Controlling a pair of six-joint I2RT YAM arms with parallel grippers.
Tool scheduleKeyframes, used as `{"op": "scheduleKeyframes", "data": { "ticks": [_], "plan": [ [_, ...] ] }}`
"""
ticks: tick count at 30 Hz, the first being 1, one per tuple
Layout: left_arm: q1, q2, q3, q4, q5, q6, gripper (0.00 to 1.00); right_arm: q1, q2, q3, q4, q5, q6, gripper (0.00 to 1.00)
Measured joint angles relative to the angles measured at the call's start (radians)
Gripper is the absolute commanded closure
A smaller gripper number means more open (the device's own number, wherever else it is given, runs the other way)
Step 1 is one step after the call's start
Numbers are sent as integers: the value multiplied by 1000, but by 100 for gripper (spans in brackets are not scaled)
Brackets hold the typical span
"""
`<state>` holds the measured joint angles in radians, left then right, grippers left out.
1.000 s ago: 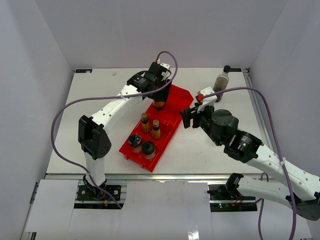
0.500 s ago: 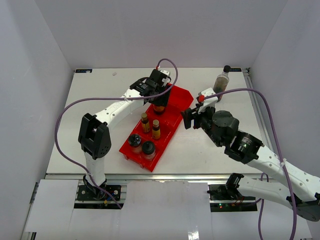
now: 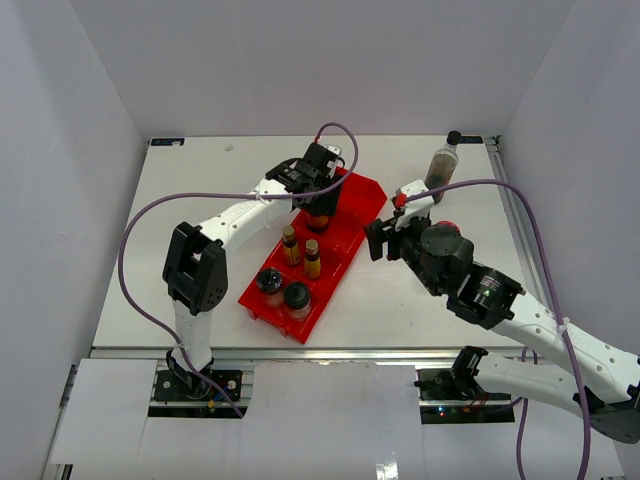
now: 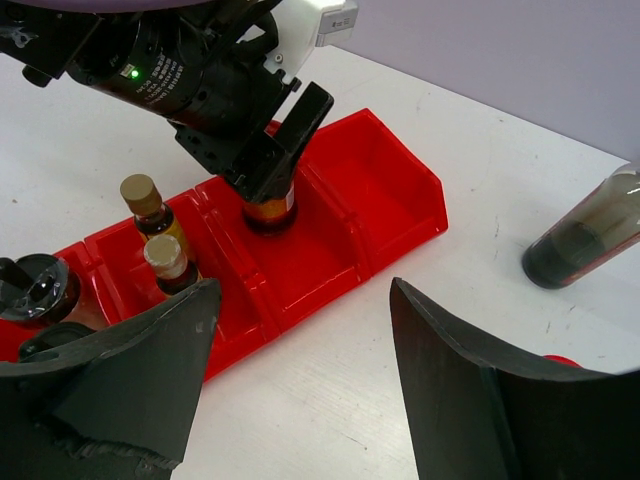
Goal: Organize the condiment bottles
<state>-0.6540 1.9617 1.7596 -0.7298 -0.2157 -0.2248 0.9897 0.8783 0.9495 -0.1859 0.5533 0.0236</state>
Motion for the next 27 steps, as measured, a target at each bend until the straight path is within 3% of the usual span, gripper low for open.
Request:
{"op": "scheduleKeyframes", "data": {
  "ticks": [6, 16, 27],
  "plan": [
    [0, 0, 4, -1, -13, -7, 3, 0, -1, -2, -2, 29, 13, 25],
    [0, -2, 120, -17, -29, -10, 2, -30, 31, 17, -129, 133, 108, 23],
    [3, -174, 160, -108, -60, -42, 2, -596, 118, -7, -255, -127, 252, 15]
  ]
}}
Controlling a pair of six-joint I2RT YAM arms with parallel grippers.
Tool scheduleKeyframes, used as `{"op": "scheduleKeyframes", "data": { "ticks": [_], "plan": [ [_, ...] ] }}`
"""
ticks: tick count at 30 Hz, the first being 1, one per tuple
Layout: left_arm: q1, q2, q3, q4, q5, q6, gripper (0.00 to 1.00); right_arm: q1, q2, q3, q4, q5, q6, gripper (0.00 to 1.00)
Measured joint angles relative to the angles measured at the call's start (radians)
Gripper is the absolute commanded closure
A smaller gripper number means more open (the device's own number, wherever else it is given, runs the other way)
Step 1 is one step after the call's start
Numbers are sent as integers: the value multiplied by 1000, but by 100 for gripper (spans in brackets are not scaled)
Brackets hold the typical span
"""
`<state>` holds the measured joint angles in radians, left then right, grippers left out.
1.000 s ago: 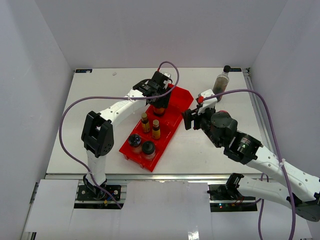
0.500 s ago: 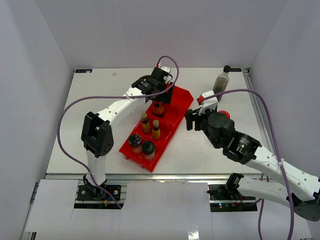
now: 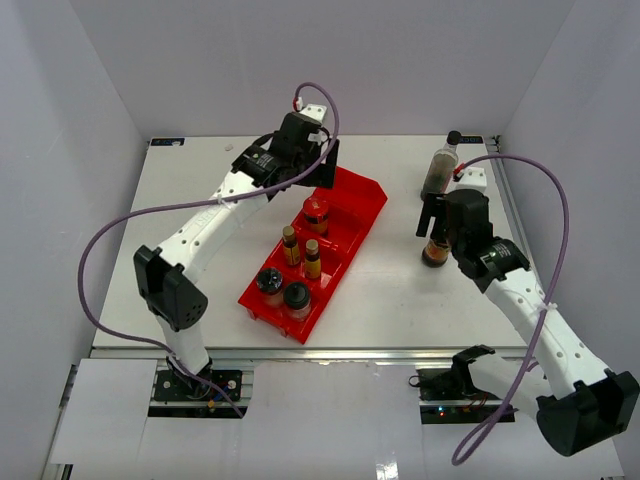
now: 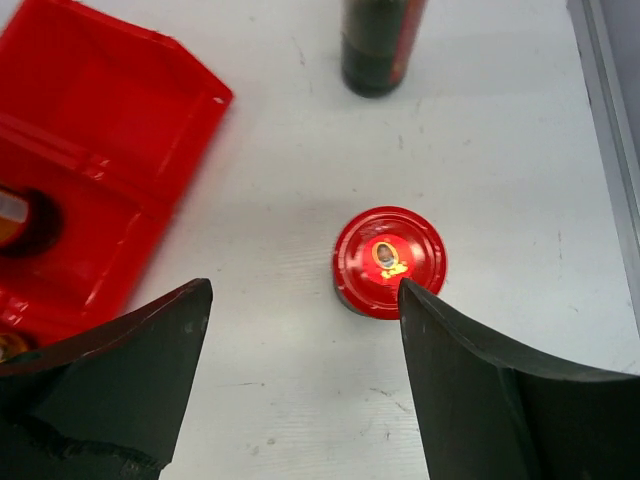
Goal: Organize the condiment bottles
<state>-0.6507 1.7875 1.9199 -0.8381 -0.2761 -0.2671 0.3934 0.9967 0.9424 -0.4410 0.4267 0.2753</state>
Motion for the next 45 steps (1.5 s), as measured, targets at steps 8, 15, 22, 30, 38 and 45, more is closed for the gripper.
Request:
{"op": "scheduleKeyframes", "data": {
  "ticks": [8, 15, 22, 30, 38, 45],
  "plan": [
    [101, -246, -229, 2, -27, -69, 2, -168, 62, -44, -28, -109, 11, 6],
    [199, -308, -381, 9, 2, -92, 2, -198, 76, -106, -11, -147, 4, 2],
    [199, -309, -436, 31, 27, -93, 2, -205, 138, -123, 27, -147, -7, 3],
    [203, -310, -459, 50, 37, -92, 2, -215, 212, -123, 81, -162, -26, 25],
    [204, -310, -466, 60, 38, -92, 2, -215, 235, -122, 111, -167, -48, 75],
    [204, -310, -490, 64, 42, -92, 2, -194, 235, -109, 88, -168, -82, 92]
  ]
}}
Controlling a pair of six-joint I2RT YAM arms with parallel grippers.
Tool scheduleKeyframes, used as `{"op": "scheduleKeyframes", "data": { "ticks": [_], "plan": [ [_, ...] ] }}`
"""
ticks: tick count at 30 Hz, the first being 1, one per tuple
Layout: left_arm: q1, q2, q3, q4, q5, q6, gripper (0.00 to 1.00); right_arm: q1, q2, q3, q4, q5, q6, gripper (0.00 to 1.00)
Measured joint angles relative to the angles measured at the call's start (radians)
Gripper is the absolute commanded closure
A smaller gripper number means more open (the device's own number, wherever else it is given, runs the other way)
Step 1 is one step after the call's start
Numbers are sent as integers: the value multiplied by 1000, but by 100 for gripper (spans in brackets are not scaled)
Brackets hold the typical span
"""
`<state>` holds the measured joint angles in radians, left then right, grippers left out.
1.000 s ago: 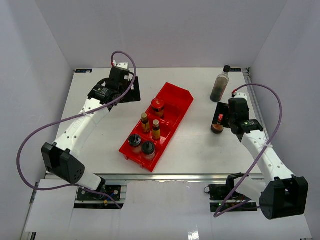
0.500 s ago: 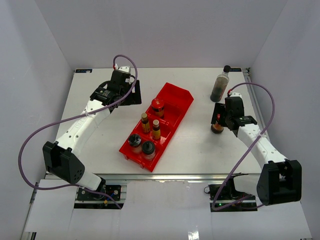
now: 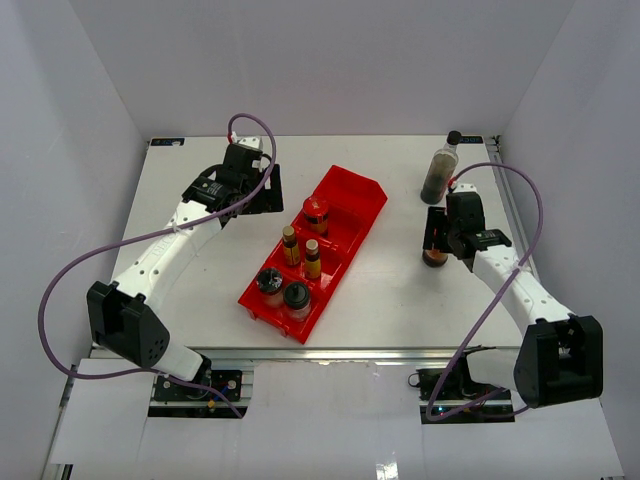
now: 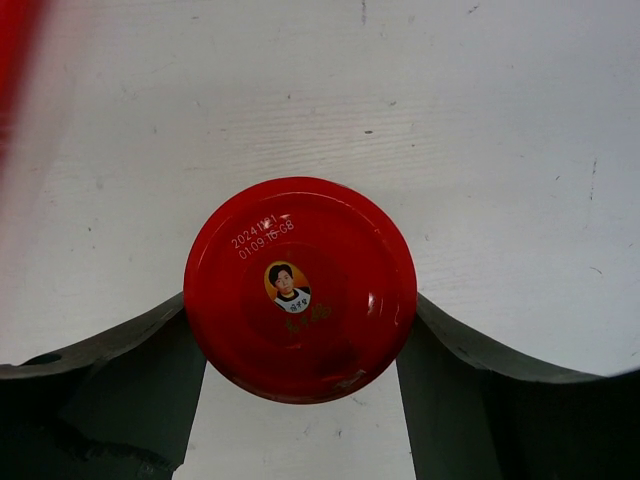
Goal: Organize the condiment bottles
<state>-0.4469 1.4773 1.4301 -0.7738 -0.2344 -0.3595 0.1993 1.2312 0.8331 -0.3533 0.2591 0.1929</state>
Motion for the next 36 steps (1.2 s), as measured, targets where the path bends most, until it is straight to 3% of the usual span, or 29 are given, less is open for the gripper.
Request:
{"op": "scheduleKeyframes", "data": {
  "ticks": [7, 20, 36],
  "plan": [
    [0, 0, -1, 4, 2, -1, 2, 143, -25, 64, -64, 3, -55, 92],
    [14, 0, -1, 5, 3, -5, 2, 340, -91, 107, -10, -93, -77, 92],
    [27, -2, -1, 3, 4, -6, 2, 428, 188, 299, 100, -135, -98, 92]
  ]
}}
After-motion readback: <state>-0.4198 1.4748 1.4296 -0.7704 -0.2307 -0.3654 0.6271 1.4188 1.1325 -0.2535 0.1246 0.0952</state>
